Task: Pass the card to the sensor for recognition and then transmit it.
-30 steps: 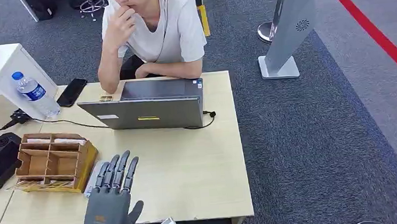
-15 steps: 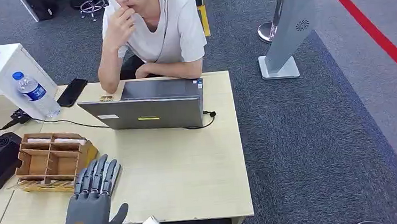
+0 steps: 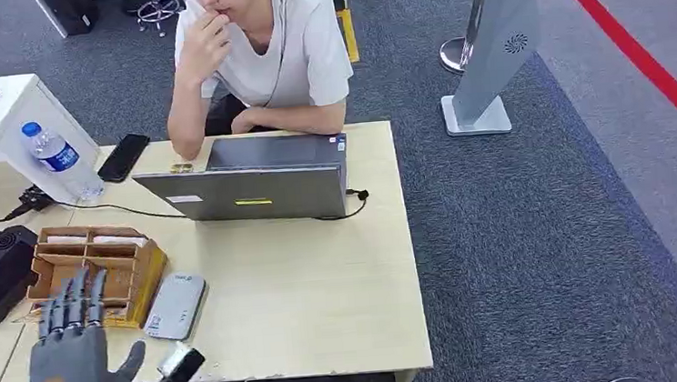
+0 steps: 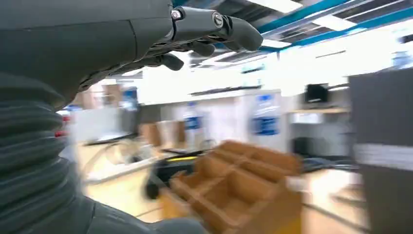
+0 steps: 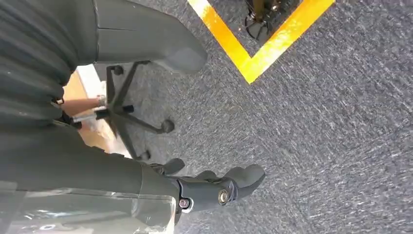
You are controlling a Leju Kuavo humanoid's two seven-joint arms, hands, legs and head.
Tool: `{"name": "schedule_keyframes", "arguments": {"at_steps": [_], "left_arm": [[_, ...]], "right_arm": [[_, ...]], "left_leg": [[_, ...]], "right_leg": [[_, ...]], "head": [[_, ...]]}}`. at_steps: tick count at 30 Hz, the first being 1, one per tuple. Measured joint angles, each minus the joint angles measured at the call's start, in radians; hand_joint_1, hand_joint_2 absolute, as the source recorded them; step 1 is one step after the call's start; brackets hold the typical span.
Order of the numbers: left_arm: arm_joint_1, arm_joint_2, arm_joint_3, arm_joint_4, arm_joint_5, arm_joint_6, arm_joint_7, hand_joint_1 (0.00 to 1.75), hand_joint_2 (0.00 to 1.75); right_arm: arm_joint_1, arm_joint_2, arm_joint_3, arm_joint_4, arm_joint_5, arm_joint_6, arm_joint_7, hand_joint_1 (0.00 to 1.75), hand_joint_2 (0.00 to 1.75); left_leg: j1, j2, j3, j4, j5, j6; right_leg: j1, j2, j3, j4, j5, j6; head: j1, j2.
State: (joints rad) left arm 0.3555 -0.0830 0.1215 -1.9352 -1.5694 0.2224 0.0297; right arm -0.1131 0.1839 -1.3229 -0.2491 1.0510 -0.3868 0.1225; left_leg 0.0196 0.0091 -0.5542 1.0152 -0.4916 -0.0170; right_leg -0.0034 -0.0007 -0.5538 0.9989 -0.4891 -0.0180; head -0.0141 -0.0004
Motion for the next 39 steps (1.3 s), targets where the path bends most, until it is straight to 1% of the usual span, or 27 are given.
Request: {"name": "schedule_keyframes", "arguments": {"at_steps": [1, 6, 11, 14, 16, 18, 22, 25, 29, 32, 35, 39], "left_arm": [[-0.002, -0.023, 0.052, 0.011, 0.000, 0.002, -0.003, 0.00, 1.75], [-0.032, -0.101, 0.206, 0.074, 0.000, 0.002, -0.012, 0.00, 1.75], [-0.068, -0.144, 0.313, 0.132, 0.000, 0.005, -0.022, 0.00, 1.75], [-0.090, -0.157, 0.365, 0.167, 0.000, 0.009, -0.028, 0.00, 1.75], [-0.100, -0.162, 0.387, 0.191, 0.000, 0.012, -0.028, 0.00, 1.75], [-0.108, -0.165, 0.400, 0.214, 0.000, 0.022, -0.020, 0.00, 1.75], [-0.124, -0.160, 0.408, 0.274, 0.000, 0.049, 0.027, 0.00, 1.75], [-0.139, -0.149, 0.407, 0.332, 0.000, 0.097, 0.063, 0.00, 1.75], [-0.157, -0.119, 0.401, 0.402, 0.000, 0.202, 0.107, 0.00, 1.75], [-0.165, -0.103, 0.385, 0.432, 0.000, 0.235, 0.130, 0.00, 1.75], [-0.175, -0.081, 0.353, 0.465, 0.000, 0.259, 0.148, 0.00, 1.75], [-0.190, -0.062, 0.321, 0.496, 0.000, 0.262, 0.159, 0.00, 1.75]], "right_arm": [[0.001, 0.000, 0.002, 0.000, 0.004, 0.001, 0.000, 0.00, 1.75], [-0.001, 0.000, 0.018, -0.001, 0.019, 0.007, 0.003, 0.00, 1.75], [-0.001, 0.000, 0.035, -0.003, 0.034, 0.013, 0.012, 0.00, 1.75], [-0.001, 0.000, 0.043, -0.003, 0.049, 0.021, 0.014, 0.00, 1.75], [-0.001, 0.000, 0.048, -0.003, 0.049, 0.022, 0.014, 0.00, 1.75], [-0.001, 0.000, 0.052, -0.003, 0.050, 0.024, 0.014, 0.00, 1.75], [-0.001, 0.000, 0.066, -0.005, 0.071, 0.031, 0.013, 0.00, 1.75], [-0.001, 0.000, 0.075, -0.006, 0.088, 0.041, 0.013, 0.00, 1.75], [0.002, -0.001, 0.091, -0.008, 0.112, 0.055, 0.003, 0.00, 1.75], [0.003, -0.002, 0.095, -0.008, 0.122, 0.059, 0.000, 0.00, 1.75], [0.003, -0.003, 0.104, -0.010, 0.125, 0.062, -0.003, 0.00, 1.75], [0.004, -0.004, 0.113, -0.010, 0.138, 0.063, -0.003, 0.00, 1.75]], "left_leg": [[0.000, 0.000, 0.000, 0.000, 0.000, 0.000], [0.000, -0.001, 0.000, 0.000, 0.000, 0.000], [0.000, -0.001, 0.000, 0.000, 0.000, 0.000], [0.000, -0.001, 0.000, 0.000, 0.000, 0.000], [0.000, -0.001, 0.000, 0.000, 0.000, 0.000], [0.000, -0.001, 0.000, 0.000, 0.000, 0.000], [0.000, -0.001, 0.000, 0.000, 0.000, 0.000], [0.000, -0.001, 0.000, 0.000, 0.000, 0.000], [0.000, -0.001, 0.001, 0.000, 0.000, 0.000], [0.000, -0.001, 0.001, 0.000, 0.000, 0.000], [0.000, -0.001, 0.000, 0.000, 0.000, 0.000], [0.000, -0.001, 0.000, 0.000, 0.000, 0.000]], "right_leg": [[0.000, 0.000, 0.000, 0.000, 0.000, 0.000], [0.000, -0.001, 0.000, 0.000, 0.000, 0.000], [0.000, -0.001, 0.000, 0.000, 0.000, 0.000], [0.000, -0.001, 0.000, 0.000, 0.000, 0.000], [0.000, -0.001, 0.000, 0.000, 0.000, 0.000], [0.000, -0.001, 0.000, 0.000, 0.000, 0.000], [0.000, -0.001, 0.000, 0.000, 0.000, 0.000], [0.000, -0.001, 0.000, 0.000, 0.000, 0.000], [0.000, -0.001, 0.000, 0.000, 0.000, 0.000], [0.000, -0.001, 0.000, 0.000, 0.000, 0.000], [0.000, -0.001, 0.000, 0.000, 0.000, 0.000], [0.000, -0.001, 0.000, 0.000, 0.000, 0.000]], "head": [[0.000, 0.000], [0.000, 0.000], [0.000, 0.000], [0.000, 0.000], [0.000, 0.000], [0.000, 0.000], [0.000, 0.000], [0.000, 0.000], [0.000, 0.000], [0.000, 0.000], [0.000, 0.000], [0.000, 0.000]]}}
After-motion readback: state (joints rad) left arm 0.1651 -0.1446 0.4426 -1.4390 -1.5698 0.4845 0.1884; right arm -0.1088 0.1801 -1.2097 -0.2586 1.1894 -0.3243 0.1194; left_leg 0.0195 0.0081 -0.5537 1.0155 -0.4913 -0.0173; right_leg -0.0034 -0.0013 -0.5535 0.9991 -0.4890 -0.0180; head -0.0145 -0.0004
